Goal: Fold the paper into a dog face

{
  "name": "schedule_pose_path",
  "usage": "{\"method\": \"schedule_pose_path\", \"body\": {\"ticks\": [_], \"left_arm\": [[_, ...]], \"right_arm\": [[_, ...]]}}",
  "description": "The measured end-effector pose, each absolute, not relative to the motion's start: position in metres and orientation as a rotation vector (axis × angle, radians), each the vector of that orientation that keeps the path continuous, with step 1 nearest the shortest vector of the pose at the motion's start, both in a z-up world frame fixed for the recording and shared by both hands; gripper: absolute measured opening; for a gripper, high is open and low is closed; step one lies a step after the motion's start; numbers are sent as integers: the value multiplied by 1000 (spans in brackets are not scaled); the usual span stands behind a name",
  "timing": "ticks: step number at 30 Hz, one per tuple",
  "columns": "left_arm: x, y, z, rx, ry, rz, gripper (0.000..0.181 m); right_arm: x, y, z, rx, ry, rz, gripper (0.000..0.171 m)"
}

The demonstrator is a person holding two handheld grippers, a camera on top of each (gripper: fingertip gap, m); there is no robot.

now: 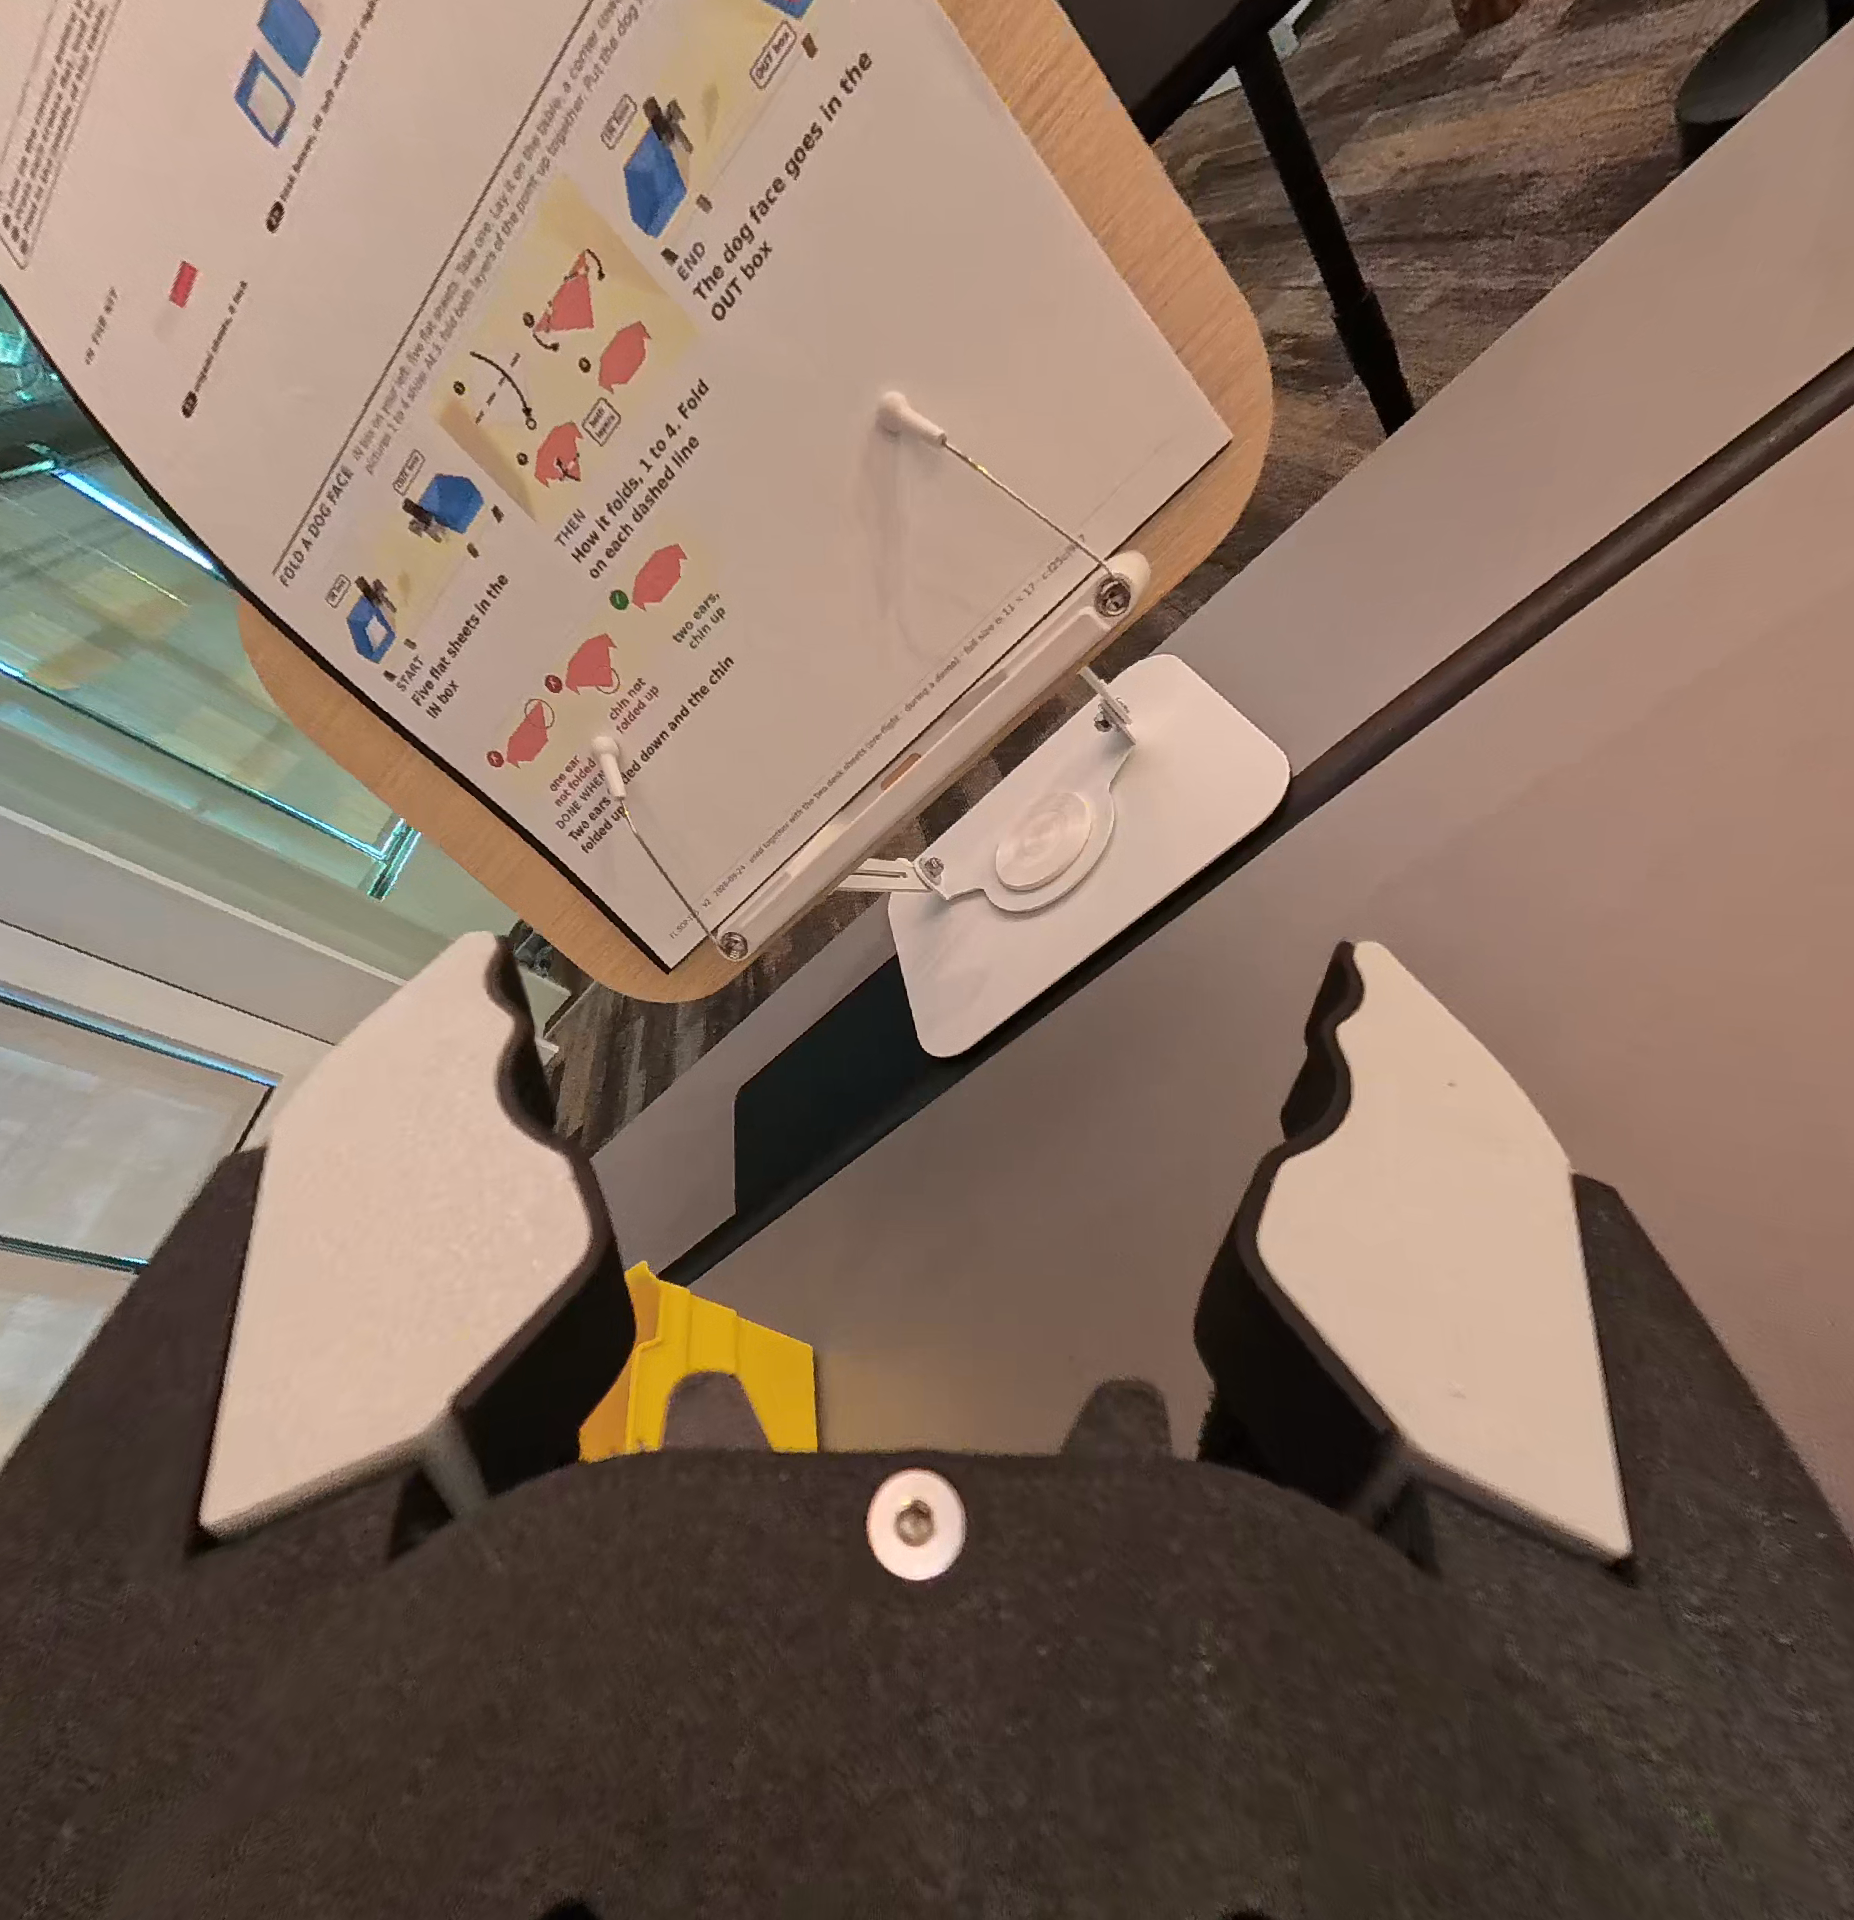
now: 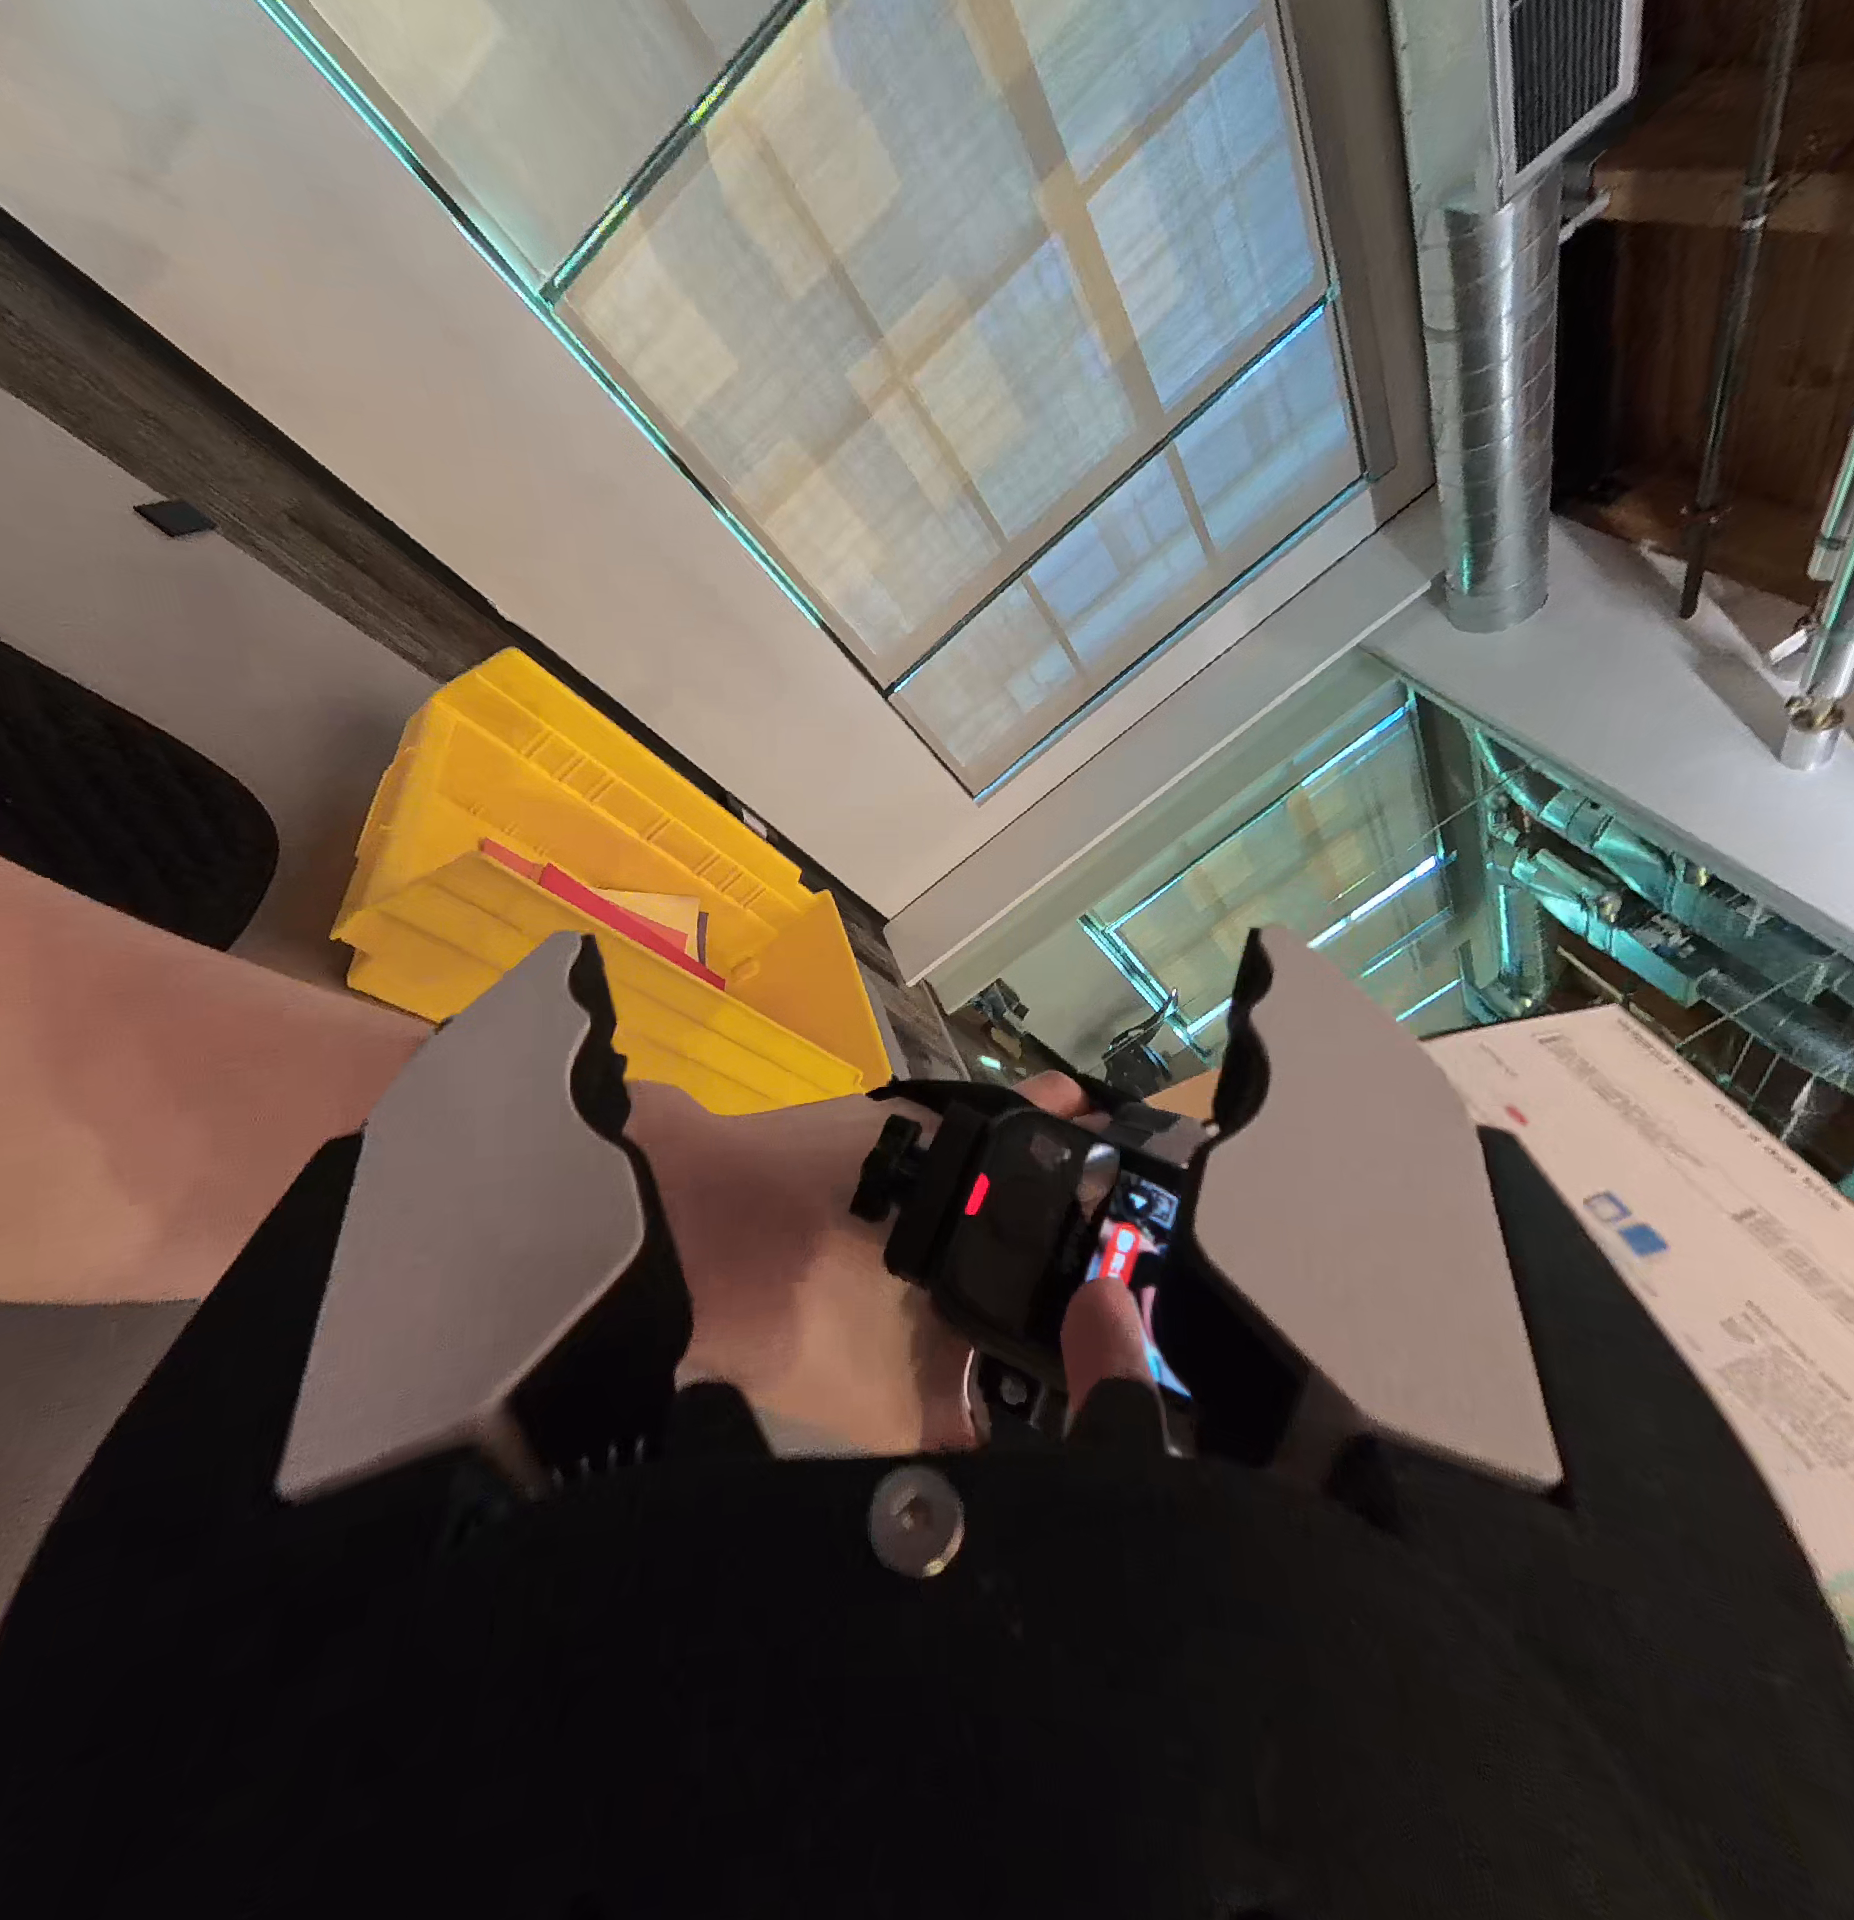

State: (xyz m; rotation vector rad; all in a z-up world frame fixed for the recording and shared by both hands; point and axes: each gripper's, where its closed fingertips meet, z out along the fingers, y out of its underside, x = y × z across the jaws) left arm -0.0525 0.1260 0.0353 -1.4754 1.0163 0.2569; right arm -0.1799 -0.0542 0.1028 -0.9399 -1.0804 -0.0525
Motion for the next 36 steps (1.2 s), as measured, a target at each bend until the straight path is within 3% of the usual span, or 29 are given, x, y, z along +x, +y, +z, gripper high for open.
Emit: {"method": "schedule_pose_path", "body": {"ticks": [12,22,26,30,36], "left_arm": [[-57,130,30,-1522,1022,231,137],[-64,130,44,-1529,963,106,134],[-47,107,60,-1469,976,-116,133],[-8,24,105,-1207,1047,-644,132],[0,-118,150,-625,1198,-966,132]], "right_arm": [[-158,-68,139,-886,-983,-56,112],[15,-24,190,-1048,-368,-175,105],[95,8,156,-1339,-150,-353,101],[150,31,92,-1717,-81,-713,103],[144,47,48,-1898,-198,-983,103]]}}
